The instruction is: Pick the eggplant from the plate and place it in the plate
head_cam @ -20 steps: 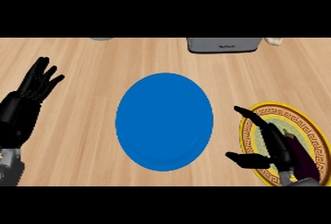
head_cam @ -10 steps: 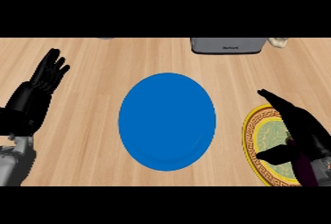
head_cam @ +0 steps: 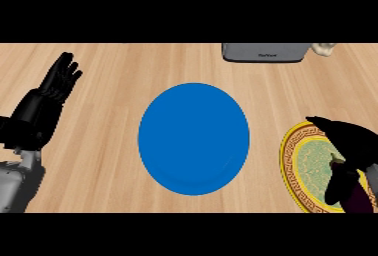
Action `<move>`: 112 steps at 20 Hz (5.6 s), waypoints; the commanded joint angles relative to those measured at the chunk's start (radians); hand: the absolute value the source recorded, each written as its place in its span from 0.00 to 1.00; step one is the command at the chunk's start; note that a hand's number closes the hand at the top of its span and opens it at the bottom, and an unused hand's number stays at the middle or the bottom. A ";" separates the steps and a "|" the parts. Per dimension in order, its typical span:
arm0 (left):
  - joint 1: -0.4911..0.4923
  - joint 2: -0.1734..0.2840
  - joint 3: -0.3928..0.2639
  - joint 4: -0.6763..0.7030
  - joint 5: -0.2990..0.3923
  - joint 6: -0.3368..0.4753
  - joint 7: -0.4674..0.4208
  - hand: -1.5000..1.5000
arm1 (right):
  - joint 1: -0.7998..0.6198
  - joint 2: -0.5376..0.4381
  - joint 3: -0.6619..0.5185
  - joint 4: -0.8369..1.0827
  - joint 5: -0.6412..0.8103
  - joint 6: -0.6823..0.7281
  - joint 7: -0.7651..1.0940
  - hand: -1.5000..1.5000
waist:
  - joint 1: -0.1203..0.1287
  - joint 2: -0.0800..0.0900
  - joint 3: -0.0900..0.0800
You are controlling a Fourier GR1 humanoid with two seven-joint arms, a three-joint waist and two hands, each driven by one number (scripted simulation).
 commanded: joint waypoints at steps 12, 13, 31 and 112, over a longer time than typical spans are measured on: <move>0.019 -0.029 0.044 0.036 -0.019 -0.042 -0.028 0.50 | -0.052 0.039 0.070 0.128 0.079 0.145 0.179 0.00 | -0.010 -0.001 0.003; 0.000 -0.040 0.022 -0.006 -0.036 -0.019 0.008 0.50 | -0.056 -0.007 0.048 0.173 0.062 0.182 0.137 0.00 | -0.008 -0.001 0.004; -0.063 -0.118 0.072 0.082 -0.111 -0.064 0.008 0.50 | 0.103 0.102 -0.032 0.305 0.270 0.188 -0.025 0.00 | -0.013 0.000 0.004; -0.079 -0.131 0.097 0.018 -0.110 -0.142 0.045 0.50 | -0.195 0.826 -0.063 0.293 0.967 -0.907 0.438 0.00 | 0.074 0.022 0.007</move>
